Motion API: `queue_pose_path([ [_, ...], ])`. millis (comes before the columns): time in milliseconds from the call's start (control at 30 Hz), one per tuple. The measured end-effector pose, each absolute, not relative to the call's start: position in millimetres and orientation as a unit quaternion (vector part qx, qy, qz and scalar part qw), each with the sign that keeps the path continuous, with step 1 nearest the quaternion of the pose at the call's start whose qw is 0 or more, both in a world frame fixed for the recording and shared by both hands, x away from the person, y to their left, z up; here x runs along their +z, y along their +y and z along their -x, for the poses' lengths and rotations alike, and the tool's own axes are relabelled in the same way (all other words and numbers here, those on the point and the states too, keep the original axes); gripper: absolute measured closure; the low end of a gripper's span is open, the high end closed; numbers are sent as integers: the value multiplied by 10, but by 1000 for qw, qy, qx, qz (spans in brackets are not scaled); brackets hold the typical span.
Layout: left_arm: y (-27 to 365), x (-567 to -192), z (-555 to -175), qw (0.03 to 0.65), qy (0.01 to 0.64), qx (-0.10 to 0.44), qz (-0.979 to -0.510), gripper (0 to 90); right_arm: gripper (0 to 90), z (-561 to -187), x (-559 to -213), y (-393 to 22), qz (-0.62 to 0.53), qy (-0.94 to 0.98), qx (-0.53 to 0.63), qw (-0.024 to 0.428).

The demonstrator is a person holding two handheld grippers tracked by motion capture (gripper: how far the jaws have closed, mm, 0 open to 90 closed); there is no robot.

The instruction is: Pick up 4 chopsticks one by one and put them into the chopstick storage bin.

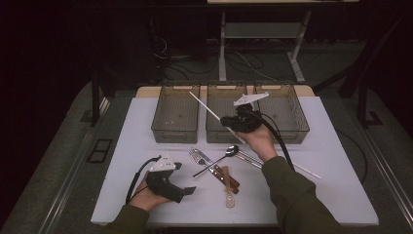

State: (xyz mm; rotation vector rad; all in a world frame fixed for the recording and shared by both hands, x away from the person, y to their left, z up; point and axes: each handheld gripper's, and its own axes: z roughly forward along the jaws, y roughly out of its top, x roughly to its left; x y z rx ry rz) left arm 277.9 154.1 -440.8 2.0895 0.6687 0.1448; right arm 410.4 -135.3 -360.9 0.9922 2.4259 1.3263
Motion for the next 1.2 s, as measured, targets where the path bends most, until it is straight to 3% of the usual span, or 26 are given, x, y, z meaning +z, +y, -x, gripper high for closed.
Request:
queue_pose_path([
  [833,1543,-4383,-2775,461,263,58,-845,0,843,-4580,-3368,-239,-342,813,455,123],
  [1200,1551,-4377,-2776,466,263,54,-843,0,843,-4782,-3648,128,-353,814,449,104],
])
